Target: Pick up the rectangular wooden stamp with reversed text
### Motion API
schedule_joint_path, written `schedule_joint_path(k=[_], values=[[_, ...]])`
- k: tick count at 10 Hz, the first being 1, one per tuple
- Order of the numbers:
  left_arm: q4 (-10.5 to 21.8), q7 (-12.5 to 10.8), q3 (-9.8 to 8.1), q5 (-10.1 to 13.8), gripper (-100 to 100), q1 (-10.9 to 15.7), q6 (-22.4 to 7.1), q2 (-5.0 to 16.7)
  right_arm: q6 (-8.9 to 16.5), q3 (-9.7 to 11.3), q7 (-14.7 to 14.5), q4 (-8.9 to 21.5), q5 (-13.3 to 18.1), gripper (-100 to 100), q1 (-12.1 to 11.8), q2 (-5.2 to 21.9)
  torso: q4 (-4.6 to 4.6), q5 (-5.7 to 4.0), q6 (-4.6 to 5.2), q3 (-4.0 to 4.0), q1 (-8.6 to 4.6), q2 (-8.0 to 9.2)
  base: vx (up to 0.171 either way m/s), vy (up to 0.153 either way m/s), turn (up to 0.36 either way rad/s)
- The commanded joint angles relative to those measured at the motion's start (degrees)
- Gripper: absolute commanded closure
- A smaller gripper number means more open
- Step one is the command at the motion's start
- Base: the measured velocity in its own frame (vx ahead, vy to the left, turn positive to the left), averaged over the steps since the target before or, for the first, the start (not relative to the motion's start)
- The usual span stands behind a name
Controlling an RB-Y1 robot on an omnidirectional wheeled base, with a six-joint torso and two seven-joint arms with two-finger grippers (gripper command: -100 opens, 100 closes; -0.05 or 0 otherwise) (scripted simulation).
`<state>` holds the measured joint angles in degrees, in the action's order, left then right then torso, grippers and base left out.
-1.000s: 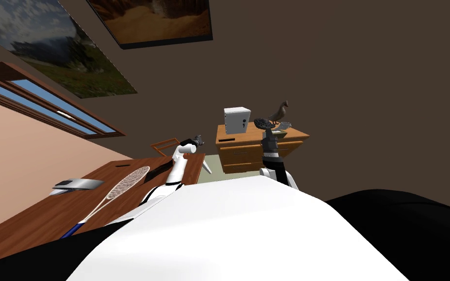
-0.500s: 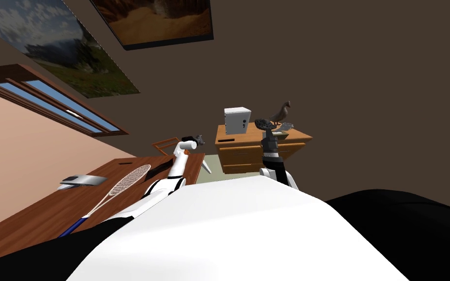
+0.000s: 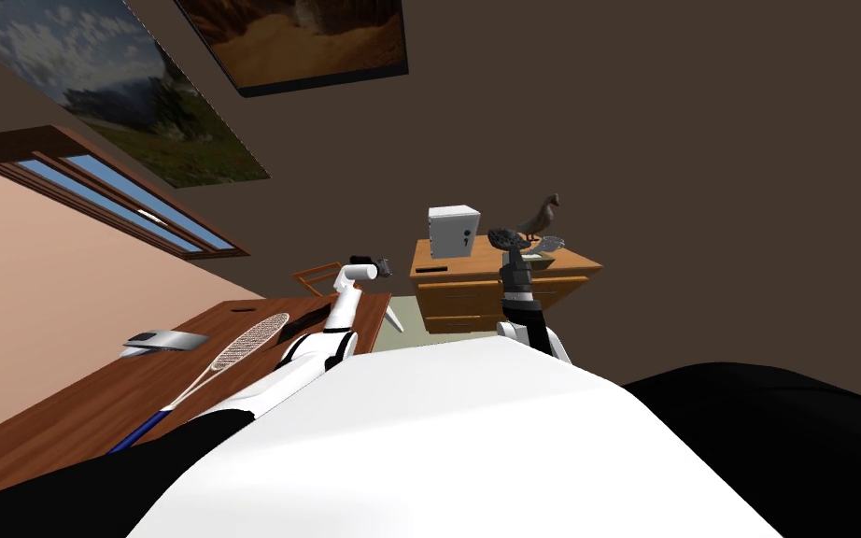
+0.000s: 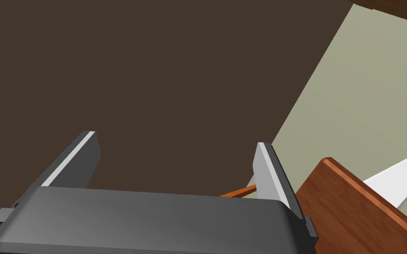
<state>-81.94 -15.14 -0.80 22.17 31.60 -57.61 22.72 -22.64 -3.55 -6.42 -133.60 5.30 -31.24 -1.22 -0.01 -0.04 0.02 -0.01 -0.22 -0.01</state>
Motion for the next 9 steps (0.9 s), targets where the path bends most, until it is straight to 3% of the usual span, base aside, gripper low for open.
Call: schedule_joint_path(k=[1,2,3,5,6,9], values=[[1.4,0.2,0.03,0.2,-100,2.0,-2.9,0.0,0.0,0.0,0.0,0.0,0.0,0,0.0,0.0,0.00,0.00,0.00,0.00,0.00,0.00,0.009,-0.063,0.055],[1.4,0.2,0.03,0.2,-100,2.0,-3.5,0.0,0.0,0.0,0.0,0.0,0.0,0,0.0,0.0,0.00,-0.01,0.01,0.00,-0.03,0.01,0.000,-0.032,0.001],[3.9,0.5,0.09,0.4,-100,4.6,-5.8,0.1,0.0,0.0,0.0,0.0,0.0,0,0.0,0.0,0.00,0.01,0.01,0.02,0.05,0.04,0.005,-0.050,0.076],[3.9,0.5,0.09,0.4,-100,5.4,-7.8,0.1,0.0,0.0,0.0,0.0,0.0,0,0.0,0.0,0.00,-0.01,0.01,0.01,-0.02,0.01,0.008,-0.043,0.017],[6.3,0.8,0.14,0.5,-100,8.0,-10.1,0.0,0.0,0.0,0.0,0.0,0.0,0,0.0,0.0,0.00,0.01,0.01,0.02,0.07,0.03,0.004,-0.045,0.064],[8.7,1.2,0.20,0.6,-100,12.1,-14.9,-0.1,0.0,0.0,0.0,0.0,0.0,0,0.0,0.0,0.00,-0.02,0.01,0.02,-0.09,0.04,0.002,-0.072,0.049]])
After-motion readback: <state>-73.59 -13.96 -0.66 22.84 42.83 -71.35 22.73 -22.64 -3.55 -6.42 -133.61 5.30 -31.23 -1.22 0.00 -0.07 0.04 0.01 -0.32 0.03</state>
